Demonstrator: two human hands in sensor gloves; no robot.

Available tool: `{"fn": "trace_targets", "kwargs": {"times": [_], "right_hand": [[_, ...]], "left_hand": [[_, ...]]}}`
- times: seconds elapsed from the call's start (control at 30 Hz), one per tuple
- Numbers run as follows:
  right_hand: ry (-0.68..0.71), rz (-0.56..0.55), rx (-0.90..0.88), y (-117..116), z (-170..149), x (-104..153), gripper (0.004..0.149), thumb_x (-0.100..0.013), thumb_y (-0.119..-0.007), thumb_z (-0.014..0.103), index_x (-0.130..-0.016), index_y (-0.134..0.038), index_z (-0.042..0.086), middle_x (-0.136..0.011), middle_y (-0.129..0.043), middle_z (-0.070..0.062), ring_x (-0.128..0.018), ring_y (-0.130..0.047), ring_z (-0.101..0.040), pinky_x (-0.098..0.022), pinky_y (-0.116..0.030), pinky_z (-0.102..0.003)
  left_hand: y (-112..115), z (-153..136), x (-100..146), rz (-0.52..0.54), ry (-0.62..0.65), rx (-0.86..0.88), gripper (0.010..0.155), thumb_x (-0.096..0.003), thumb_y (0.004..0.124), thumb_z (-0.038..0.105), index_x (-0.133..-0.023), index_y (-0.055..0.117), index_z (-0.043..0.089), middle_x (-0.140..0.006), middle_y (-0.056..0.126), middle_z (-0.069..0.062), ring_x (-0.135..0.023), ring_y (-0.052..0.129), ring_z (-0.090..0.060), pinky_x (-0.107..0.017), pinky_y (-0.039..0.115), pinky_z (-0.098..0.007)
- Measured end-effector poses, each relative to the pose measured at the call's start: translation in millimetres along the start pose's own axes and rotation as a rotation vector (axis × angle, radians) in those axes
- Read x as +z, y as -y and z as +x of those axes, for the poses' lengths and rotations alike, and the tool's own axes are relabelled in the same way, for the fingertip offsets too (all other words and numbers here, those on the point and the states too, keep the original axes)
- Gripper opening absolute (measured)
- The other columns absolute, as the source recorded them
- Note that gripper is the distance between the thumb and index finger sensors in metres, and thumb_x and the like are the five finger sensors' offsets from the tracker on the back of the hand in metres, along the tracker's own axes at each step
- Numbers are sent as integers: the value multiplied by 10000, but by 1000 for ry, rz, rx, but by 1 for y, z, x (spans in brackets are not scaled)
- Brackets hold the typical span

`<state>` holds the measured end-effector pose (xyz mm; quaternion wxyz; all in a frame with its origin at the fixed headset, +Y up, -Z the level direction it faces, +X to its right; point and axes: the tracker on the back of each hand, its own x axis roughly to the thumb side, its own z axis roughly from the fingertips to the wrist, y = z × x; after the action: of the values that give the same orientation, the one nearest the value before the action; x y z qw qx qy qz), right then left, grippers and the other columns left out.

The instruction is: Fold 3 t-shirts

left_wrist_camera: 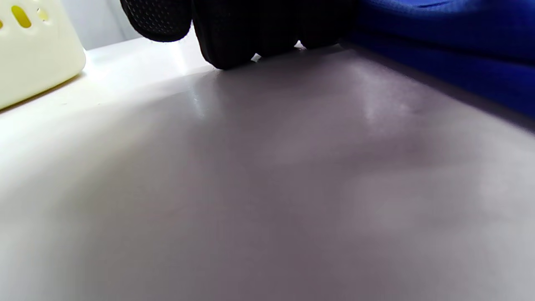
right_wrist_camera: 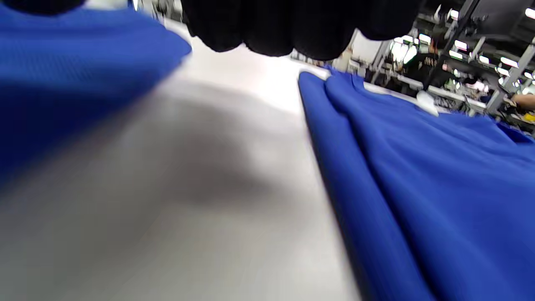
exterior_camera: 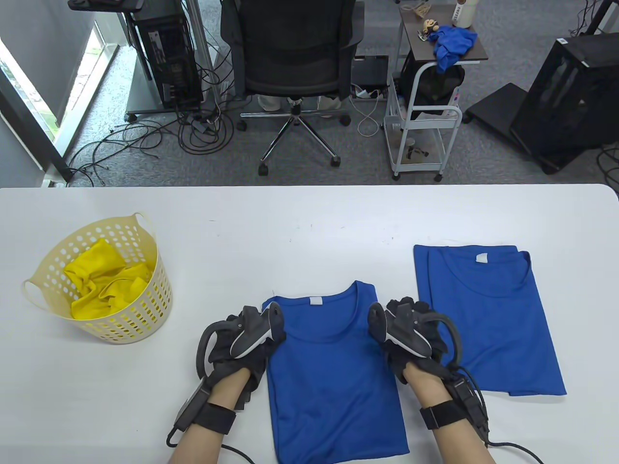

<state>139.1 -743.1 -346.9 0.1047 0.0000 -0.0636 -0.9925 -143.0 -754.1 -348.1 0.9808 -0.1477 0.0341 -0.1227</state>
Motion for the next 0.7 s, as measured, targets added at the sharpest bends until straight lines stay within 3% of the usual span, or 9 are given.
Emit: {"fn": "trace_targets", "kwargs": {"times": [0.1, 0.17, 0.23, 0.33, 0.5, 0.57, 0.7], "right_hand": [[9, 48, -78, -12, 7, -5, 760, -388, -652, 621, -958, -672, 118, -1028, -641, -194, -887, -675, -491, -621, -581, -628], [-10, -37, -67, -14, 14, -4, 734, -389, -658, 608, -937, -693, 120, -1004, -672, -185, -866, -702, -480, -615, -593, -623], [11, 5, -35, -15, 20, -5, 725, -415, -630, 607, -960, -644, 127, -1021, -633, -179, -885, -681, -468, -637, -575, -623], [9, -18, -80, -13, 22, -5, 665, -421, -681, 547, -940, -677, 131, -1003, -671, -176, -869, -708, -471, -632, -577, -636], [32, 1, -163, -12, 27, -5, 502, -441, -751, 423, -875, -740, 171, -977, -701, -148, -852, -725, -460, -625, -583, -632], [44, 1, -143, -11, 31, -4, 465, -447, -752, 394, -856, -751, 174, -970, -711, -141, -847, -737, -452, -624, -588, -630], [61, 3, -116, -12, 35, -4, 447, -452, -740, 376, -849, -747, 171, -966, -712, -137, -845, -741, -445, -627, -587, -627]], "left_hand": [[0, 11, -1, 29, -14, -71, 773, -375, 520, 717, -1026, 579, 304, -1049, 661, -9, -940, 763, -240, -737, 660, -482], [-2, 16, -1, 24, 11, -53, 726, -399, 546, 678, -1024, 570, 308, -1054, 650, -3, -949, 754, -238, -742, 654, -486], [-4, 16, 0, 15, 34, 3, 668, -422, 594, 629, -1012, 589, 315, -1059, 641, -1, -957, 740, -246, -747, 644, -494], [-6, 16, 2, 15, 52, 28, 630, -434, 621, 597, -999, 606, 321, -1064, 632, 11, -968, 725, -242, -752, 637, -496], [-5, 14, -1, 49, 39, 84, 692, -396, 506, 685, -970, 666, 334, -1043, 682, 30, -949, 754, -231, -745, 648, -493], [-4, 17, -1, 61, 28, 76, 674, -382, 599, 685, -951, 682, 335, -1032, 690, 31, -939, 759, -233, -745, 643, -498], [-5, 26, 1, 83, 43, 49, 540, -415, 647, 613, -880, 734, 353, -1015, 706, 55, -926, 781, -210, -740, 660, -491]]}}
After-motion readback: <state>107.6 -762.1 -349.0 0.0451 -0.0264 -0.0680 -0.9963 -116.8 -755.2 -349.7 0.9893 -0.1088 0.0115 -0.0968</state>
